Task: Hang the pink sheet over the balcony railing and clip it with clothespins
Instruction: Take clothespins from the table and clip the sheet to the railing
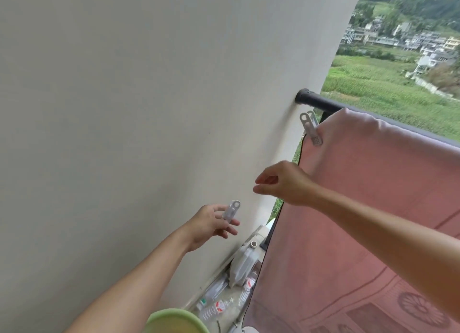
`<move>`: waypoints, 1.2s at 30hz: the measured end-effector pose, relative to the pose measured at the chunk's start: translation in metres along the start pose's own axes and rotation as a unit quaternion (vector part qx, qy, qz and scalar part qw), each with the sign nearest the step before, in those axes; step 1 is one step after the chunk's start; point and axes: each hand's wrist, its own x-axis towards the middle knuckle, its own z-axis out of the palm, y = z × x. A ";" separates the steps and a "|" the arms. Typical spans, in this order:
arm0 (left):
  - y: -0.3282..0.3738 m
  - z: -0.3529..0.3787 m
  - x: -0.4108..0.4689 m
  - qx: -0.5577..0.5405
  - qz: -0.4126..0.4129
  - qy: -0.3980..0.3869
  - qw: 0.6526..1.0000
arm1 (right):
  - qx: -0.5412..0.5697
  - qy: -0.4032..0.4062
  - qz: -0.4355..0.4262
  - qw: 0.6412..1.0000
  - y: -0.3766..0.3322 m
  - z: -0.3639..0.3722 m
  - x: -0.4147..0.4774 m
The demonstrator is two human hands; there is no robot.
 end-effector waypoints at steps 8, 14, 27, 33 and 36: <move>-0.018 0.021 -0.007 0.058 -0.004 -0.056 0.997 | 0.077 -0.079 0.011 0.994 0.036 0.049 -0.030; -0.027 0.043 0.008 0.088 -0.010 -0.096 0.991 | 0.064 -0.034 0.021 0.997 0.056 0.052 -0.047; -0.038 0.101 0.117 0.119 -0.031 -0.120 0.985 | -0.003 0.037 0.031 0.999 0.089 0.006 -0.094; -0.048 0.106 0.140 0.107 -0.017 -0.114 0.988 | -0.002 0.027 0.016 1.000 0.094 -0.002 -0.100; -0.057 0.104 0.143 0.047 -0.002 -0.053 0.997 | -0.003 0.024 0.007 1.000 0.092 -0.005 -0.095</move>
